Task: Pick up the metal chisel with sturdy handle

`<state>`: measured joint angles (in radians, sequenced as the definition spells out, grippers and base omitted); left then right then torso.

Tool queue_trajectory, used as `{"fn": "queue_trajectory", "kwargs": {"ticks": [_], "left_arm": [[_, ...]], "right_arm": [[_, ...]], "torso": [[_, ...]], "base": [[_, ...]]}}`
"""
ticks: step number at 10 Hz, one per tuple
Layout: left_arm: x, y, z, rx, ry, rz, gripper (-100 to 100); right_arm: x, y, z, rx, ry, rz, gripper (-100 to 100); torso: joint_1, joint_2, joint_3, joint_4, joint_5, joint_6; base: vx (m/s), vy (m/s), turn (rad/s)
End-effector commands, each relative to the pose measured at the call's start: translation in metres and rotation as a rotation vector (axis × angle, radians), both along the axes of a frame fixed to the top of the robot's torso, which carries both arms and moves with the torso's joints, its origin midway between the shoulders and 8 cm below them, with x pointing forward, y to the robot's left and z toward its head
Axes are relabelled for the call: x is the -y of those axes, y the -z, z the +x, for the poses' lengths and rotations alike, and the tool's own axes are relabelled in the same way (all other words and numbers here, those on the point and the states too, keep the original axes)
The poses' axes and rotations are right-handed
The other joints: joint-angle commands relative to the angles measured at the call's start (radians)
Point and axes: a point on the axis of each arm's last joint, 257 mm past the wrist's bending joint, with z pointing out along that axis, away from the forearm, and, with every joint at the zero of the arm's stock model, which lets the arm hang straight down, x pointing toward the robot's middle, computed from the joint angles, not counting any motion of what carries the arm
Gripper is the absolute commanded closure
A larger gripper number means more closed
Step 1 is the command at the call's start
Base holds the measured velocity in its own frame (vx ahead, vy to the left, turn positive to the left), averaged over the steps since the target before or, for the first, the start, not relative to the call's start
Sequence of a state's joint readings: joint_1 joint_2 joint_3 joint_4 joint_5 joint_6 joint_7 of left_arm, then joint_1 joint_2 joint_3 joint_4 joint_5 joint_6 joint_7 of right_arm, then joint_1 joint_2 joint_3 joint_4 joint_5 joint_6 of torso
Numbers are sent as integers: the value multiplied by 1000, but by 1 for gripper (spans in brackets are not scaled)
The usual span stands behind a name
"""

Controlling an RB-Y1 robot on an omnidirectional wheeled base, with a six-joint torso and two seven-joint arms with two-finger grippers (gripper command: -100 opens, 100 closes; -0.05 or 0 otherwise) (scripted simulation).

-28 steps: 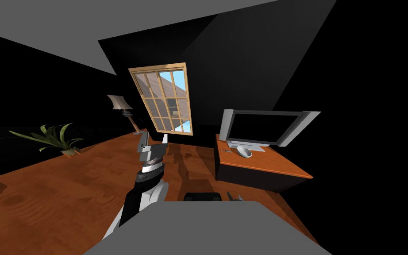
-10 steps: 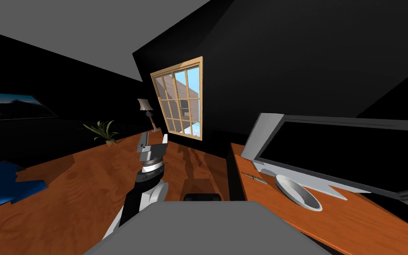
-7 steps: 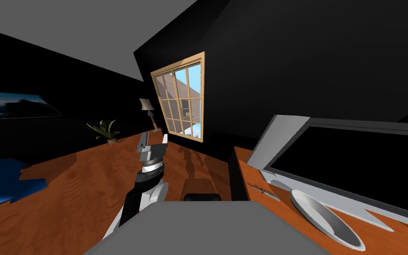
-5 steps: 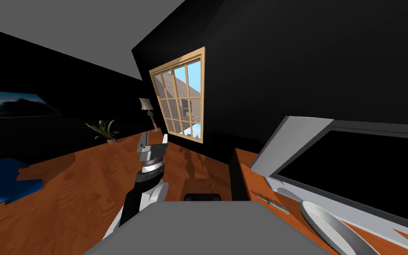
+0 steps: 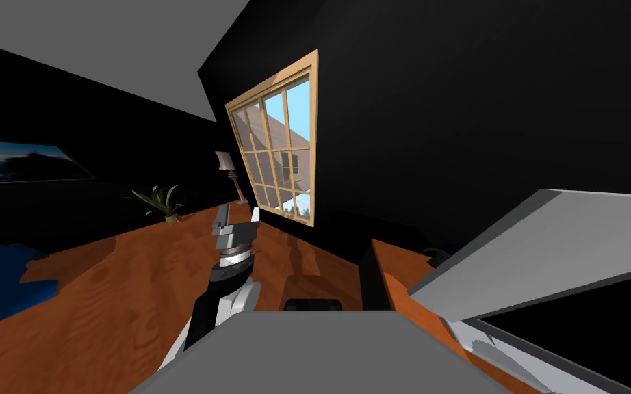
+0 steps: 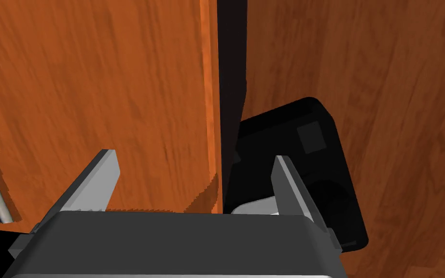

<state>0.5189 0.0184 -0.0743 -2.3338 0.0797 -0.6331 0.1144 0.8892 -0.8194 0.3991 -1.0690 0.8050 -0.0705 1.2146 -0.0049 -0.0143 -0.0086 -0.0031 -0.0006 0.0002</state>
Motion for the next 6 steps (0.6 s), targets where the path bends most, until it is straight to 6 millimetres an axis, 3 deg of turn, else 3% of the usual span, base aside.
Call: {"fn": "queue_trajectory", "kwargs": {"ticks": [1,6], "left_arm": [[0,0,0,0,0,0,0],[0,0,0,0,0,0,0]], "right_arm": [[12,-2,-3,-27,-54,-18,-100],[22,1,-5,-76,-187,-27,-100]], "torso": [[0,0,0,0,0,0],[-1,2,2,1,0,0]], "base": [[194,-103,39],[234,-97,26]]}}
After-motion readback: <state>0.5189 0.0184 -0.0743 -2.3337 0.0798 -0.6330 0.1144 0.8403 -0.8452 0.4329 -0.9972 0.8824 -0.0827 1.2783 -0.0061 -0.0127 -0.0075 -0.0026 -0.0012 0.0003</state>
